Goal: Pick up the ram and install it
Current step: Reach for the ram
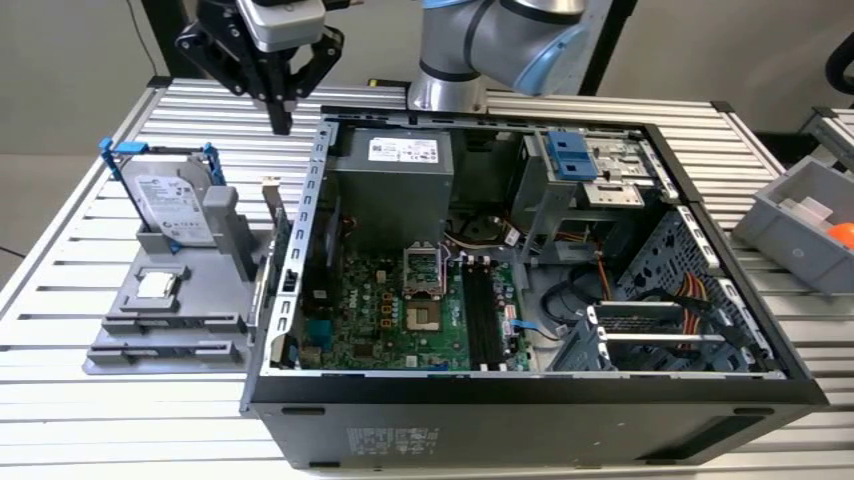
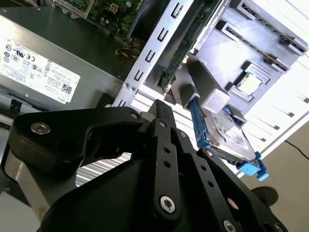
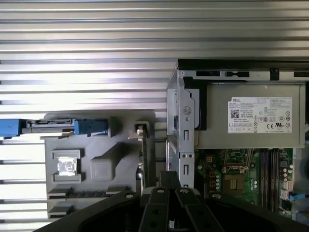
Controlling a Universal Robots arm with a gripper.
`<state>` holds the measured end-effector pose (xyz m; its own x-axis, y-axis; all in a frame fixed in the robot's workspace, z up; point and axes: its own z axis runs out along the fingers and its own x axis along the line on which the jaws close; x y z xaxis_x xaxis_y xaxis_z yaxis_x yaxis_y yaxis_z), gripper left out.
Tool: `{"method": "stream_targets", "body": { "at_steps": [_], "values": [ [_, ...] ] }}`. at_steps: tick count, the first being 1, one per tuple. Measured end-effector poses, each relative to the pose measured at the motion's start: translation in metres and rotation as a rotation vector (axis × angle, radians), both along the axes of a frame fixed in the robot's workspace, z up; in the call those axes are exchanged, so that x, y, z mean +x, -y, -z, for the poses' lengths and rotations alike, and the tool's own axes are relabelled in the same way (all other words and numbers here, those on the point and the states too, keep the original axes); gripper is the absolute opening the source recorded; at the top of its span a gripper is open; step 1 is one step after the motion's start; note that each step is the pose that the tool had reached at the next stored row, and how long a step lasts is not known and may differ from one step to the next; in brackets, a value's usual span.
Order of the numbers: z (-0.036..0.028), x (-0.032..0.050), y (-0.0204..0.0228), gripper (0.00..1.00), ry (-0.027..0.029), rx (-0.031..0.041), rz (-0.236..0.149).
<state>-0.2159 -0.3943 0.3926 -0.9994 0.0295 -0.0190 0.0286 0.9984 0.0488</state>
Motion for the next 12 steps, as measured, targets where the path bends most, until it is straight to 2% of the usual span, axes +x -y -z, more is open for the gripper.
{"method": "stream_targets", "body": {
  "at_steps": [12],
  "values": [
    [0.0000,-0.0069,-0.0003,0.00,0.0000,0.0000,-0.004]
  ]
}}
